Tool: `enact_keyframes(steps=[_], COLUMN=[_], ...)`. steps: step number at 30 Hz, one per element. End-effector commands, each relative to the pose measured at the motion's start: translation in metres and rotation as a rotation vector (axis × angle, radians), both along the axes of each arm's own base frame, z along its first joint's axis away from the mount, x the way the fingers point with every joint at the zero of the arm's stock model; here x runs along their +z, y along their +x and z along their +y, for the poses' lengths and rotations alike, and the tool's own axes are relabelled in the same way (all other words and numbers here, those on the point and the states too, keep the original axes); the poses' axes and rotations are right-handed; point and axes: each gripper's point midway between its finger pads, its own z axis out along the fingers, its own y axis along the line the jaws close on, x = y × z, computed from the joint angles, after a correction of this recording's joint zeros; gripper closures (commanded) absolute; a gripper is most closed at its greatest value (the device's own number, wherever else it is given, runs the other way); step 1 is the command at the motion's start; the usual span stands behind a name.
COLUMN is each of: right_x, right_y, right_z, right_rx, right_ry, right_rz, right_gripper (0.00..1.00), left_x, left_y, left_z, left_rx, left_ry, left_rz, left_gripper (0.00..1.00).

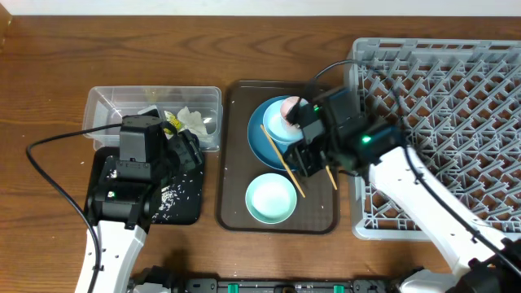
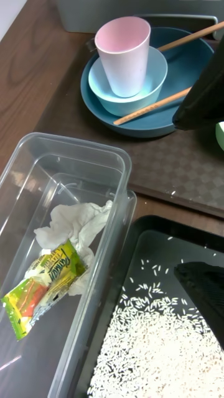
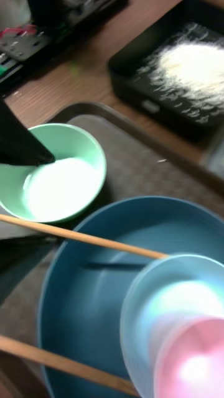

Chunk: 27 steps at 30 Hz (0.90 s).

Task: Sort waste into correct bins and load items into the dishwasher rack
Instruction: 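Reach right gripper to a chopstick on the blue plate and grasp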

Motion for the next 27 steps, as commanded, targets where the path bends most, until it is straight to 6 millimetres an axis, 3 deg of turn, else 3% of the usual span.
enact_keyframes(steps=[1, 10, 15, 24, 27], right_x=[-0.013, -0.061, -0.077, -0.079, -0.08], right_y=[-0.005, -0.02, -0.025, -0.032, -0.037], right_z=[0.004, -0.007, -0.008, -0.015, -0.019], right_rx=[0.021, 0.051, 0.065, 0.071, 0.074], right_ry=[-0.103, -0.357, -0.394, -0.421, -0.435], right_rz=[-0.017, 0.014, 0.057, 0.091, 0.108], right_gripper=[0.67, 0.63, 0.88, 0.87, 0.96], left_x=[0.007, 0.006, 0.006, 0.006, 0.006], left_y=[0.003, 0.002, 0.002, 0.002, 0.002], left_z=[0.003, 0.003, 0.003, 0.003, 0.003], left_rx=[0.009, 0.009, 0.009, 0.009, 0.009], left_ry=[0.011, 0.011, 0.011, 0.011, 0.011], left_rz=[-0.014, -0.009, -0.009, -0.01, -0.01], left_gripper=[0.29, 0.29, 0.29, 0.29, 0.29])
